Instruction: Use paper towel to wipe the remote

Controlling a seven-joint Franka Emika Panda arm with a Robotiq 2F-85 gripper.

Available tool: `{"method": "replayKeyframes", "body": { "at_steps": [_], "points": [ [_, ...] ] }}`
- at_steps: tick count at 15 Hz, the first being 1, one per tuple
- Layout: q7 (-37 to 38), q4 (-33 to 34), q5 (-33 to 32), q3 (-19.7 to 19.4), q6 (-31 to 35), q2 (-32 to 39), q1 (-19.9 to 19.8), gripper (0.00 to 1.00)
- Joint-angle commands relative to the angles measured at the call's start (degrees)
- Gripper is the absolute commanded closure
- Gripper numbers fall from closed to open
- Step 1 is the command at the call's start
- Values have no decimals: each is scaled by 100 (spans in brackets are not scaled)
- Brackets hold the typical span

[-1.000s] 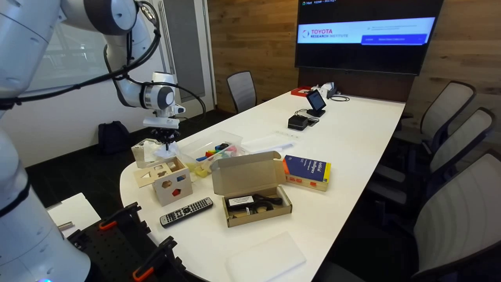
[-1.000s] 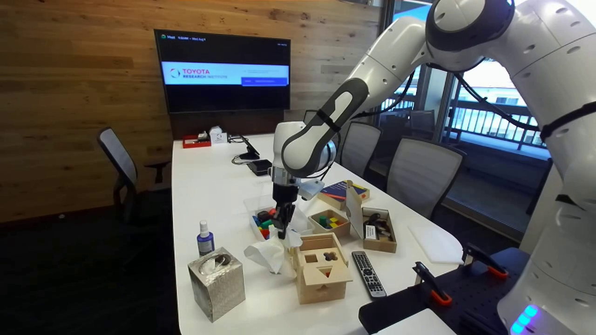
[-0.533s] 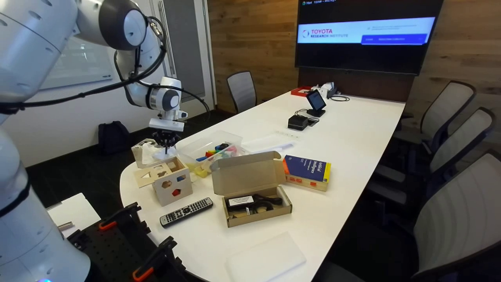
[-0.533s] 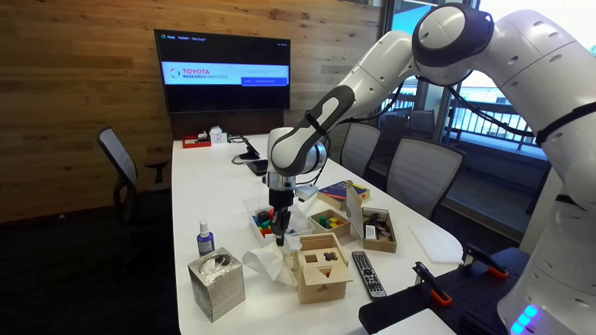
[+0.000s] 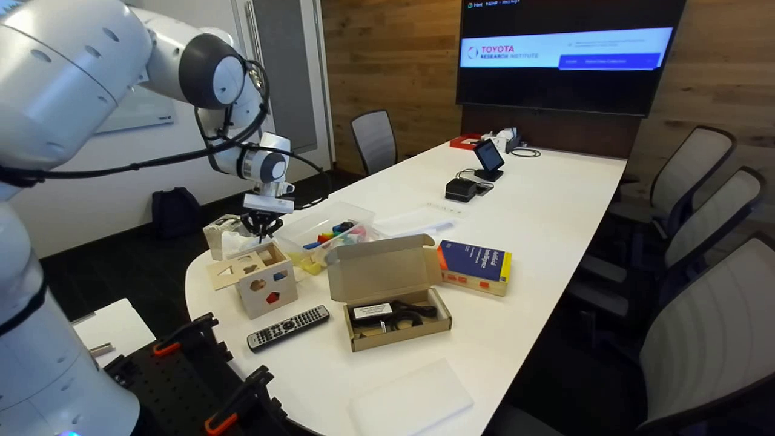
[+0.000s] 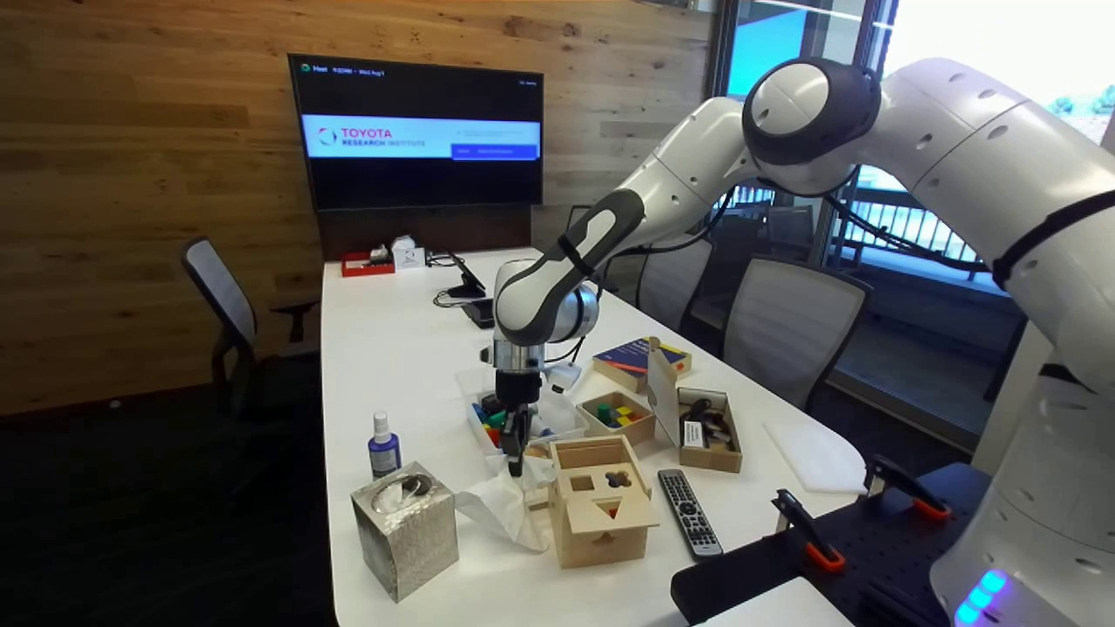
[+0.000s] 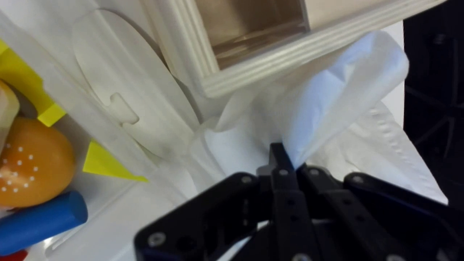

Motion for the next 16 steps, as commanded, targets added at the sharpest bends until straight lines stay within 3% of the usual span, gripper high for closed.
{"method": "replayKeyframes", "body": {
  "at_steps": [1, 2, 3, 5, 13, 16],
  "points": [
    [-313, 470, 148, 73, -433, 308, -8, 100],
    [-316, 541, 156, 77, -484, 365, -2, 100],
    [-381, 591, 147, 100, -501, 410, -11, 73],
    [-532, 665, 138, 146, -540, 474, -35, 67],
    [-1299, 779, 87, 188, -828, 353, -66, 6],
    [-1115, 595, 44, 36, -797, 11, -6, 0]
  ]
}}
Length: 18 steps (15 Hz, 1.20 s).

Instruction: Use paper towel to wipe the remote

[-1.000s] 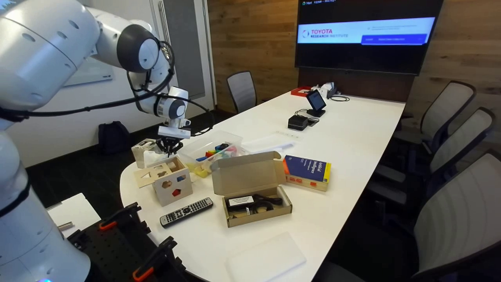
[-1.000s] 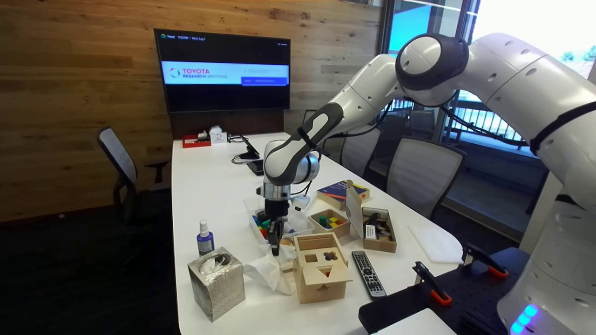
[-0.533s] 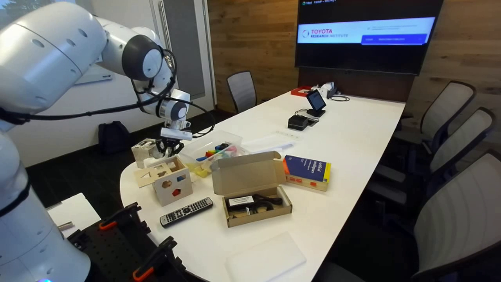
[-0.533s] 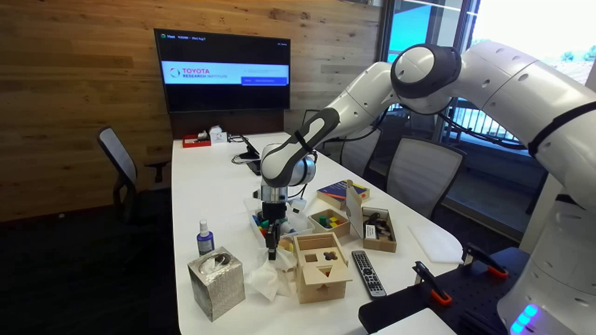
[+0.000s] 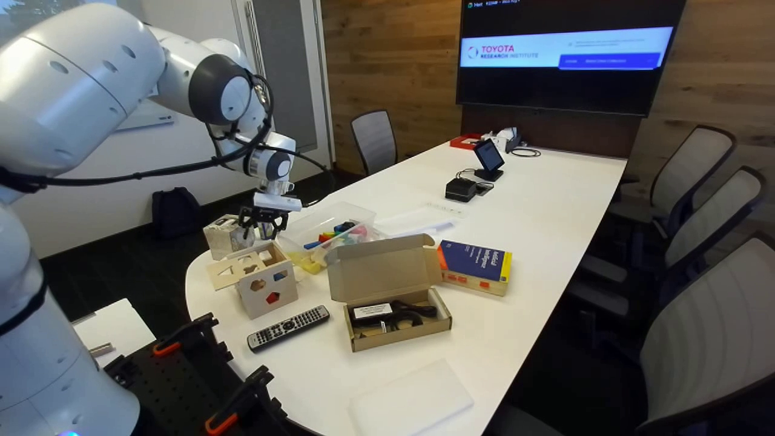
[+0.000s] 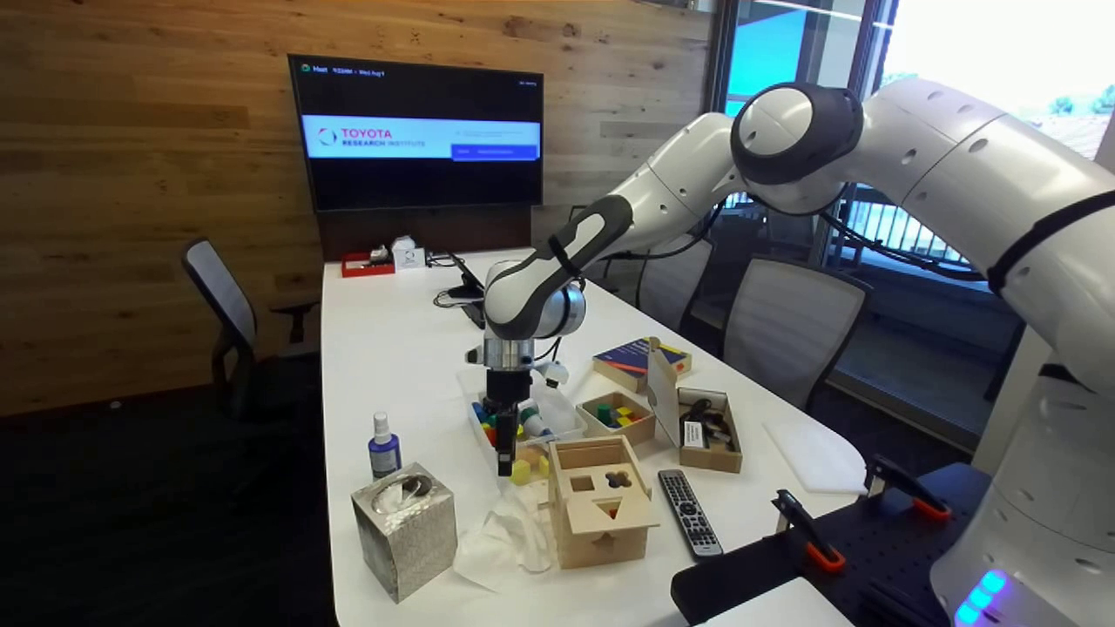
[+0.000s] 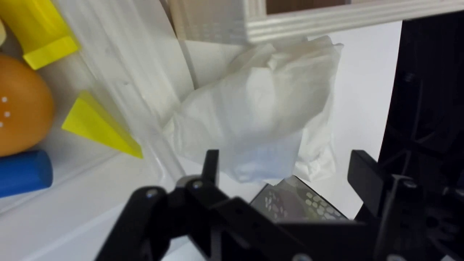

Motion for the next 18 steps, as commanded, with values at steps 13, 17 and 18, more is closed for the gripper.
{"method": "replayKeyframes", "body": {
  "at_steps": [13, 17, 18],
  "points": [
    [3047, -2062, -576, -1385, 1004, -2555, 521, 0],
    [4407, -2567, -897, -1738, 879, -2953, 893, 0],
    [4644, -2666, -948, -1780, 857, -3014, 952, 0]
  ]
}}
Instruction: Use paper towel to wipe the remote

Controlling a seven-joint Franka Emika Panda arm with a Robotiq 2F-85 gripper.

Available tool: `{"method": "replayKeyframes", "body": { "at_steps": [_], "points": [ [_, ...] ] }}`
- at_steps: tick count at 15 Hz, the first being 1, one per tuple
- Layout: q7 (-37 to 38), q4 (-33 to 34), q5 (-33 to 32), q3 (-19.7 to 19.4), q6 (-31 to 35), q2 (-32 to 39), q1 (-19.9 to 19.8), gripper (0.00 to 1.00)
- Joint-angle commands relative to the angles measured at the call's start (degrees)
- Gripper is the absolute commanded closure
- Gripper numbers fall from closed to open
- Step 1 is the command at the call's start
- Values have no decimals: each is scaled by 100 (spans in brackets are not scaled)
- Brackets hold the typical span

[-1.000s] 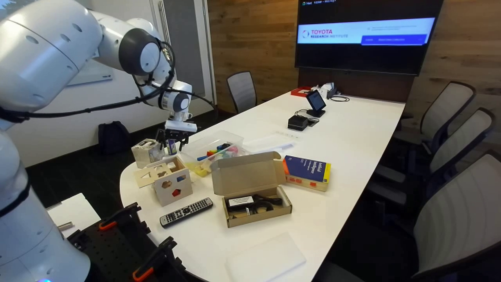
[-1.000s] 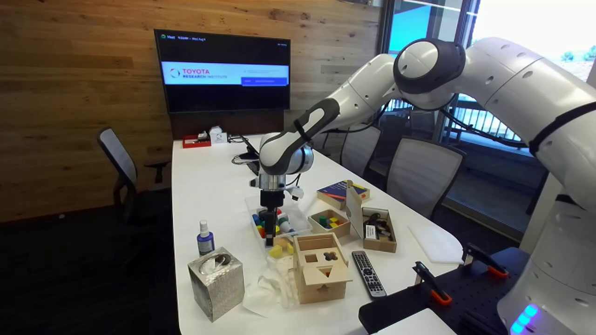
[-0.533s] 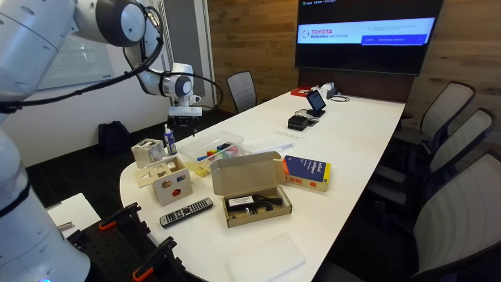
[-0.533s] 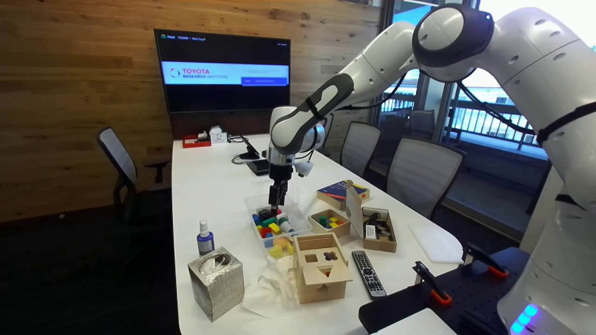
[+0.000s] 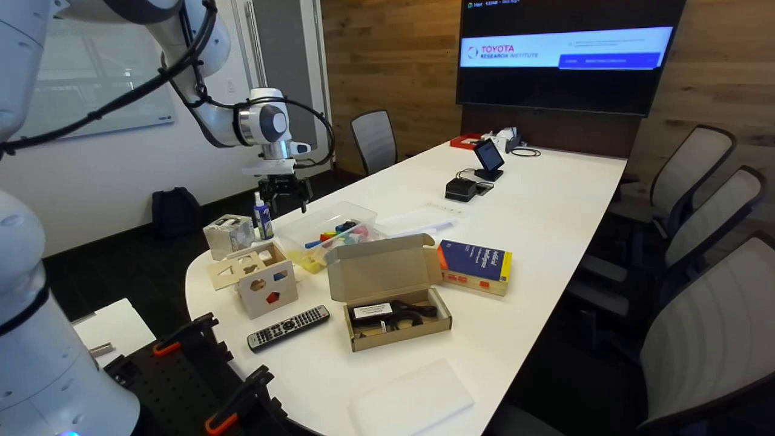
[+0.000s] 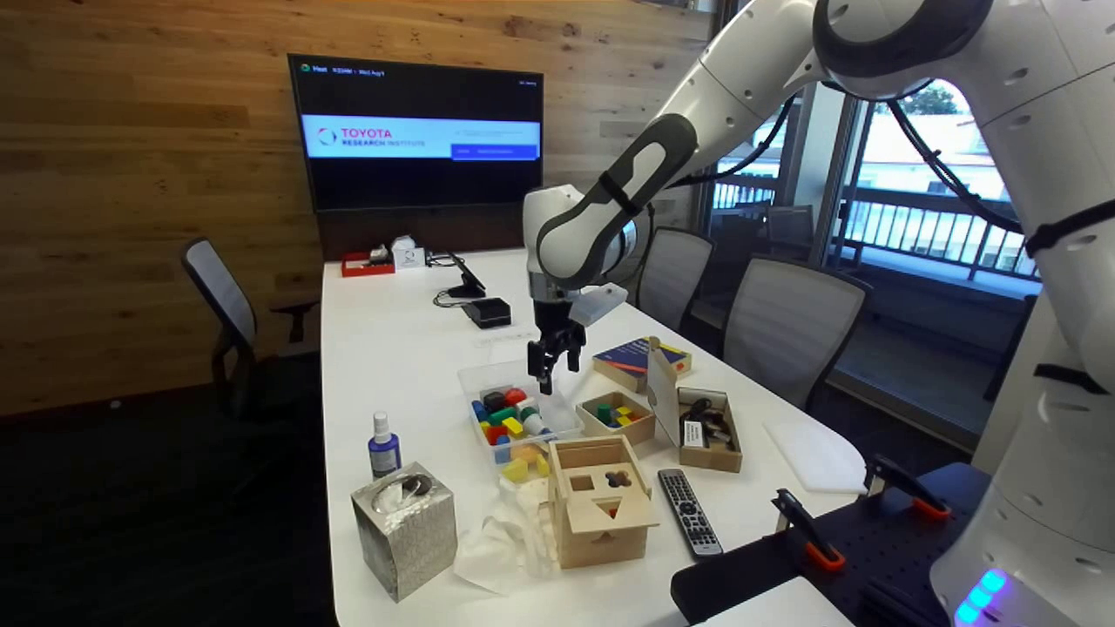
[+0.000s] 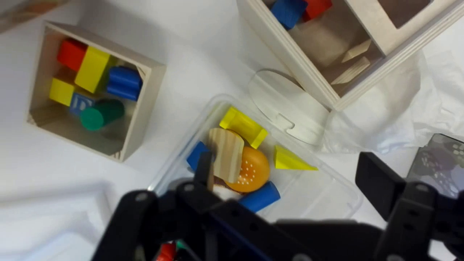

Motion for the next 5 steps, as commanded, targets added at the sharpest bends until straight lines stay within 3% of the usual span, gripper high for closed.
{"method": "replayKeyframes", "body": {
  "at_steps": [1, 5],
  "points": [
    [924, -654, -212, -228, 24, -513, 289, 0],
    [1421, -987, -263, -228, 70, -694, 348, 0]
  ]
}}
